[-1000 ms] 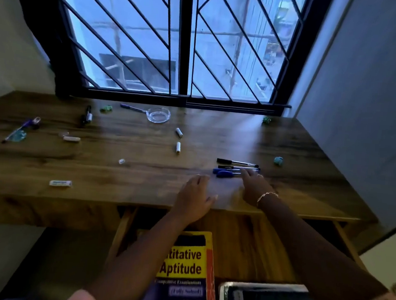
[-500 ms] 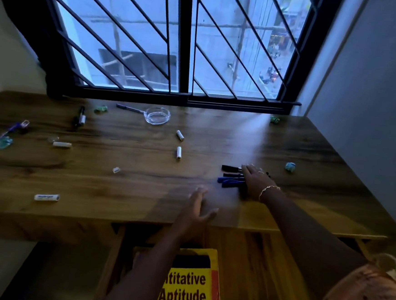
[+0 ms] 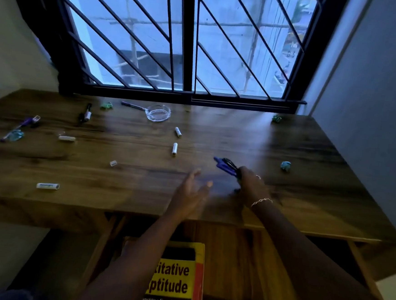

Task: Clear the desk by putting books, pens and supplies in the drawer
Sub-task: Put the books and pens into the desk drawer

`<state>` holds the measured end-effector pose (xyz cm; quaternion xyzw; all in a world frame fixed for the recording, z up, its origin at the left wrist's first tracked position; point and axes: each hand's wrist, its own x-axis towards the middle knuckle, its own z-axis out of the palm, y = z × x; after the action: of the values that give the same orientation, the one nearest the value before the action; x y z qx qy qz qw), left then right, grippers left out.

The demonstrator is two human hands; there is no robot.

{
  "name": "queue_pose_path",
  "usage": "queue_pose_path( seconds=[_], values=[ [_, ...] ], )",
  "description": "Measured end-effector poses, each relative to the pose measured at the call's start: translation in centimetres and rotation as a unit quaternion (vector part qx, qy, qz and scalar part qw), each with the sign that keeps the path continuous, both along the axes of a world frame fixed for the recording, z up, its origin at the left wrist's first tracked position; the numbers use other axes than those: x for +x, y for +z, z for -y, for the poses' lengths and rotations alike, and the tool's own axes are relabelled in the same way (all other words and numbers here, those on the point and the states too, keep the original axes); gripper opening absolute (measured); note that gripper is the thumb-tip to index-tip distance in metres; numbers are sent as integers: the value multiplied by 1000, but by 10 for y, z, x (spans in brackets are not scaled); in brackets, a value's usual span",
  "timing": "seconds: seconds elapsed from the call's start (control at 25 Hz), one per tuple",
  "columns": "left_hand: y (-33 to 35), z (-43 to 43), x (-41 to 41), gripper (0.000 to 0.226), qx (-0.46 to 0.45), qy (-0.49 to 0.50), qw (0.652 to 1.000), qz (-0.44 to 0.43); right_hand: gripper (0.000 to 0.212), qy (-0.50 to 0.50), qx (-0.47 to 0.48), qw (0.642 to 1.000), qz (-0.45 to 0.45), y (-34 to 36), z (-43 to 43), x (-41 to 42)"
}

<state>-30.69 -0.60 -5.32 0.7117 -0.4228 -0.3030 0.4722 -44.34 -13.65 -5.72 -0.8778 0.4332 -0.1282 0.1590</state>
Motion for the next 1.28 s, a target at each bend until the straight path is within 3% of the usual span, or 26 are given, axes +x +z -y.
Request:
queue_pose_path(
  seconds=[0.04, 0.08, 0.16, 0.24, 0.32, 0.52, 0.64, 0.76, 0.92, 0.96, 1.08, 1.2, 1.28],
  values=[
    [12, 10, -3, 51, -46, 4, 999, 4, 33, 21, 97, 989, 114, 5, -5, -2],
    [26, 20, -5, 49, -99, 2, 995, 10, 30, 44, 189, 954, 227, 12, -12, -3],
    [53, 37, -14, 51, -187, -13, 982, 30, 18, 68, 286, 895, 334, 20, -24, -5],
    [65, 48, -21, 63, -224, -42, 972, 56, 17, 80, 303, 895, 319, 22, -29, -7],
    [61, 50, -27, 69, -204, -82, 972, 86, 24, 77, 319, 900, 287, 24, -35, -10],
    [57, 52, -34, 21, -180, -118, 967, 134, 20, 62, 340, 895, 280, 22, -35, -16],
    [65, 49, -42, 21, -186, -167, 953, 171, 19, 69, 311, 905, 282, 21, -34, -17],
    [62, 45, -49, 20, -128, -202, 945, 222, 27, 77, 300, 905, 292, 13, -36, -20],
    [65, 40, -51, 14, -134, -205, 939, 240, 27, 96, 350, 880, 307, 20, -46, -31],
    [68, 38, -52, 12, -134, -207, 942, 228, 27, 108, 377, 863, 317, 21, -53, -35],
    [68, 28, -54, 11, -74, -229, 953, 183, 16, 138, 505, 771, 363, 8, -75, -53],
    [47, 14, -59, 14, 5, -256, 956, 144, 17, 141, 636, 683, 330, -11, -96, -73],
    [29, 1, -63, 18, 58, -260, 956, 122, 18, 98, 693, 646, 305, -24, -110, -82]
  ],
)
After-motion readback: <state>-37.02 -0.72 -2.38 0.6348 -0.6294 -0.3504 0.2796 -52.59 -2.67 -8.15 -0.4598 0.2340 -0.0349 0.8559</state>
